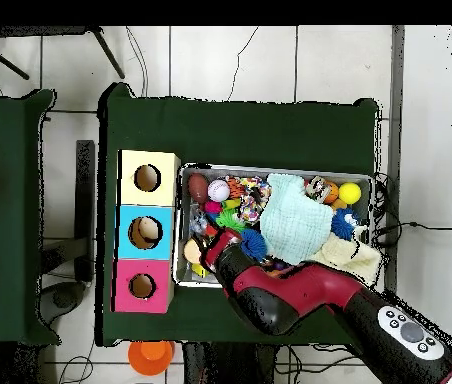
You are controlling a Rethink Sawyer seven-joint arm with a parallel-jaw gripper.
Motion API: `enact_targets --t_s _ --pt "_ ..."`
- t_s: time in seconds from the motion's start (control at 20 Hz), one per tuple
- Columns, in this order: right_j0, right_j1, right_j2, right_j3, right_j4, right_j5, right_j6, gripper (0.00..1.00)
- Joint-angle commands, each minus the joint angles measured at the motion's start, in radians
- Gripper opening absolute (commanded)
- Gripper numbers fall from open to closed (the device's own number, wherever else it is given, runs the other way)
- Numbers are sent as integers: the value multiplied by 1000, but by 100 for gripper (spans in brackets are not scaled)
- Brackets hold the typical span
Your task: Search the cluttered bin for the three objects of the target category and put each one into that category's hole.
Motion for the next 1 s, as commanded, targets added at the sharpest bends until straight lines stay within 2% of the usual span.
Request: enact_targets --t_s 0.05,0.5,0.8,1.0 --pt "-57 59 60 -9 191 367 131 100" --pt "18 79 -27 -36 154 279 145 100" --pt "134 8 -93 -60 166 221 215 100" --pt "184 -31 -128 -98 176 223 215 100"
